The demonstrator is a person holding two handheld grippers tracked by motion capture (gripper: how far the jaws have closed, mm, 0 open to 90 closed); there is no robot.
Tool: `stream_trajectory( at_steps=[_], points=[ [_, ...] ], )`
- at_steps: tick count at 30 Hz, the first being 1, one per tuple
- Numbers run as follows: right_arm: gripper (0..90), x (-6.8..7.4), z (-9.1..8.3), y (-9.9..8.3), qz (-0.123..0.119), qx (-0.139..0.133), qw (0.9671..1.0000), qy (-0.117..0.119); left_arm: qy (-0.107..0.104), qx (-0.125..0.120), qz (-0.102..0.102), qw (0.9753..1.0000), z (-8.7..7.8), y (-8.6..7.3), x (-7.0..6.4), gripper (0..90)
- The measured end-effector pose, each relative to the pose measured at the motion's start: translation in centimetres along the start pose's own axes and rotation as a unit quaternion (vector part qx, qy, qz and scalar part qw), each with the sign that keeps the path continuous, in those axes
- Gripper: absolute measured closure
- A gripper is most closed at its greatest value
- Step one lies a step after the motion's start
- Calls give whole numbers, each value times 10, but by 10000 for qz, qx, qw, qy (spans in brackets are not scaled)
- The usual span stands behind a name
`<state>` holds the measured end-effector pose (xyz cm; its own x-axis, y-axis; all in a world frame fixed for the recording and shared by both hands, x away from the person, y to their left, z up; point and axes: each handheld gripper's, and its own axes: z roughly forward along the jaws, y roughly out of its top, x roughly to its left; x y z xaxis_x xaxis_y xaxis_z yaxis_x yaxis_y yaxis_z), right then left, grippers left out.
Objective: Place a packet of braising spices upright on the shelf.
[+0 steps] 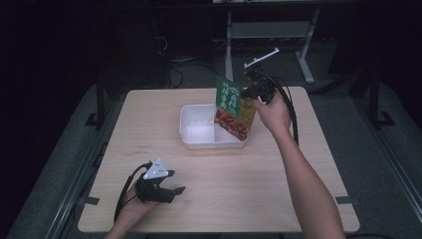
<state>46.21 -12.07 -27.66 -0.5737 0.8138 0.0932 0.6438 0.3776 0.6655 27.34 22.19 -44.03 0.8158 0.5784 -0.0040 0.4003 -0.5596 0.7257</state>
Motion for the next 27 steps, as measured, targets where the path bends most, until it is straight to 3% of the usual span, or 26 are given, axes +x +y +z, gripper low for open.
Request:
stream_trajectory(
  at_steps=[13, 27],
  points=[
    [689, 2, 0, 0, 16, 90, 9999, -53, 6, -8, -6, 10000, 0, 0, 0, 298],
    [611, -6, -9, -10, 103, 64, 9999, 33, 32, -33, -37, 10000, -1, 0, 1, 297]
  ],
)
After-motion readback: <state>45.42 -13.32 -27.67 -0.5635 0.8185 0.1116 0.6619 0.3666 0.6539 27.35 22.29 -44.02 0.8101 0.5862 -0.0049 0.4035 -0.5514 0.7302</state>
